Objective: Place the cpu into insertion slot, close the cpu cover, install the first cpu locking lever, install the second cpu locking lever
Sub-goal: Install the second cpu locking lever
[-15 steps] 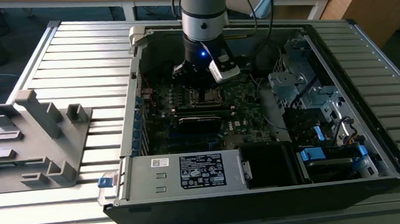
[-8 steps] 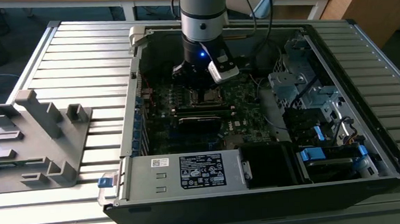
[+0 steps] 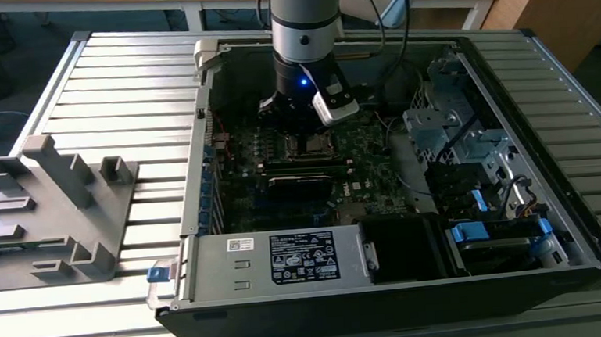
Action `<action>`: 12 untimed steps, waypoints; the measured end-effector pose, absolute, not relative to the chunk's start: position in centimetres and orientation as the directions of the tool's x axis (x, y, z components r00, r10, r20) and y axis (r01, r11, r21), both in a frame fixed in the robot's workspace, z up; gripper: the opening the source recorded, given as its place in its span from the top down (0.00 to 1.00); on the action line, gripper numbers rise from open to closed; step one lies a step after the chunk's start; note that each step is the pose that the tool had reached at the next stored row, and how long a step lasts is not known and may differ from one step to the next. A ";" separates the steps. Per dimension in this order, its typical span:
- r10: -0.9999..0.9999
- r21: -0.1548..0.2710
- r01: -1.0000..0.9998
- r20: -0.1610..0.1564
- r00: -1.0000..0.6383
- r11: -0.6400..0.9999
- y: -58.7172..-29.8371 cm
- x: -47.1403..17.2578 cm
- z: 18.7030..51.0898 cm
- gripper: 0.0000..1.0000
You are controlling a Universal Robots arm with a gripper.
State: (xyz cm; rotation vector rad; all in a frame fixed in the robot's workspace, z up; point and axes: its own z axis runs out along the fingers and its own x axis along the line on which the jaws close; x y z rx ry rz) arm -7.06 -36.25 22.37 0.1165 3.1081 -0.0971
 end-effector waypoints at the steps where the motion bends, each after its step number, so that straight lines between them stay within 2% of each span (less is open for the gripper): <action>1: 0.074 -0.061 0.076 -0.032 -0.997 0.995 -36.3 -7.1 22.4 0.89; 12: 0.074 -0.061 0.076 -0.032 -0.997 0.995 -36.3 -8.0 22.2 0.89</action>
